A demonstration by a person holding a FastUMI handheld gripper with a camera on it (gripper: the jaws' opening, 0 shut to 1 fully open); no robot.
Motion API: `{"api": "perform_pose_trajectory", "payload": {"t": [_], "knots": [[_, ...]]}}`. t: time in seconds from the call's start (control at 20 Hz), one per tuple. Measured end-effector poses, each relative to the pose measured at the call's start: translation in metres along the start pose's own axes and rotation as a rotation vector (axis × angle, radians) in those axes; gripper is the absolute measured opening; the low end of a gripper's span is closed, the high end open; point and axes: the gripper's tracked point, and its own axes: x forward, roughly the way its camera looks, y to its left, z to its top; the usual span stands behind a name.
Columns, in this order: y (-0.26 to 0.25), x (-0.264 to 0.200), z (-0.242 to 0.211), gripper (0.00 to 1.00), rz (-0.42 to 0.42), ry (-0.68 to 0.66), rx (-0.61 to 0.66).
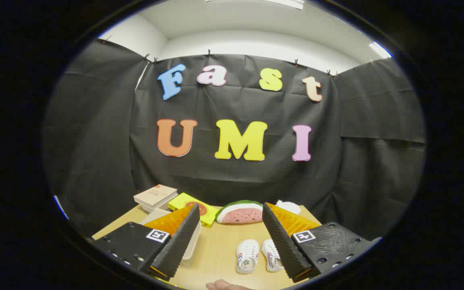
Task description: Open the storage box then place both shoes into the box .Put the left shoe in first, then the right shoe, with the right side of both shoes facing outward in a uniform manner.
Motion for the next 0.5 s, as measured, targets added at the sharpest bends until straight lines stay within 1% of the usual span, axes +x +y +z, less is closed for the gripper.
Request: {"api": "perform_pose_trajectory", "payload": {"t": [0.25,0.5], "knots": [[-0.008,-0.002,-0.006,0.95,-0.007,0.008,0.014],[-0.027,0.000,-0.016,0.95,-0.022,0.016,0.043]]}}
